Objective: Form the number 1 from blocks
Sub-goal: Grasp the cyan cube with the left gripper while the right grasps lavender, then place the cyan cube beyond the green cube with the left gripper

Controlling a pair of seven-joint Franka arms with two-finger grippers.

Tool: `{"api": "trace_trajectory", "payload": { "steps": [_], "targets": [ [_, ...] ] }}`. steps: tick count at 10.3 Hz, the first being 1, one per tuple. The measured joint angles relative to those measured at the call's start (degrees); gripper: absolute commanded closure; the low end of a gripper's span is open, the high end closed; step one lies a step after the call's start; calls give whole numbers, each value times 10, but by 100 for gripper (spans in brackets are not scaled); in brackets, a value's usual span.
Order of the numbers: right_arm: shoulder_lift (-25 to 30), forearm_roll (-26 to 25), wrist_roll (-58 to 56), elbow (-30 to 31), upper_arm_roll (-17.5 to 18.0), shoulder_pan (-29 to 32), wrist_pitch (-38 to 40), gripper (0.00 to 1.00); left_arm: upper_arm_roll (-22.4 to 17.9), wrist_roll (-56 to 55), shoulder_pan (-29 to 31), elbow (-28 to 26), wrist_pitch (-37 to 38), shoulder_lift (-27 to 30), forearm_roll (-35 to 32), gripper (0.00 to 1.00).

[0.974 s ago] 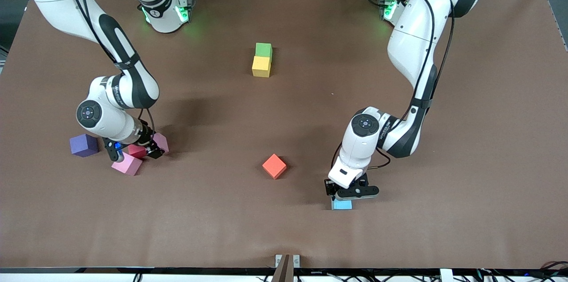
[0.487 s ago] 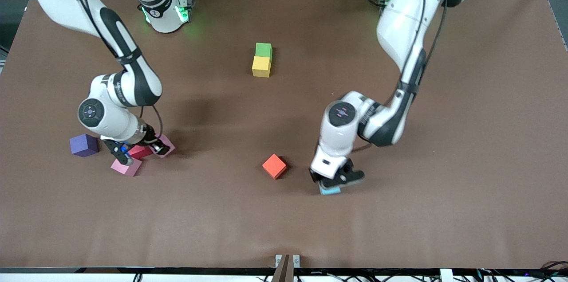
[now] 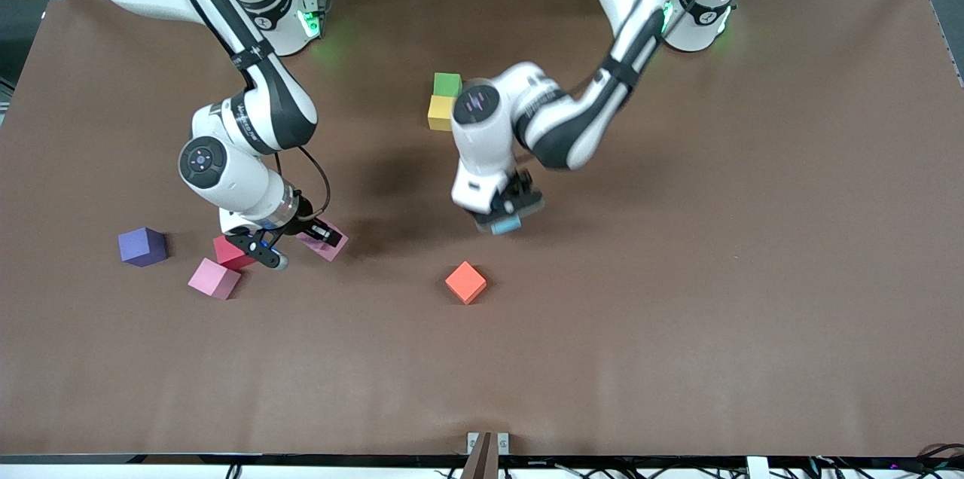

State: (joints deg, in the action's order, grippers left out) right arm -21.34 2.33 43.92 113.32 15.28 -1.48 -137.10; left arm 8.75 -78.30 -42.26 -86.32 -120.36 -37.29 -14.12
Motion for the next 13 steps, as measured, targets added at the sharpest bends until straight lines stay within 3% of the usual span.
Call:
{"api": "trace_trajectory", "payload": {
  "steps": [3,5,7,10,13],
  "targets": [
    [8,0,-64,-5,-4,41,15,100,61,-96,0,-158,4,110,22,100],
    [9,-1,-104,-5,-16,52,19,100,103,-172,2,-216,4,134,59,100],
    [9,-1,-139,-5,-38,53,21,100,156,-258,3,-233,14,133,86,100],
    [8,-1,-142,-3,-42,51,22,100,253,-397,-2,-235,52,133,105,100],
    [8,0,-92,-2,-30,43,34,100,278,-540,-37,-226,52,117,103,100]
  ]
}}
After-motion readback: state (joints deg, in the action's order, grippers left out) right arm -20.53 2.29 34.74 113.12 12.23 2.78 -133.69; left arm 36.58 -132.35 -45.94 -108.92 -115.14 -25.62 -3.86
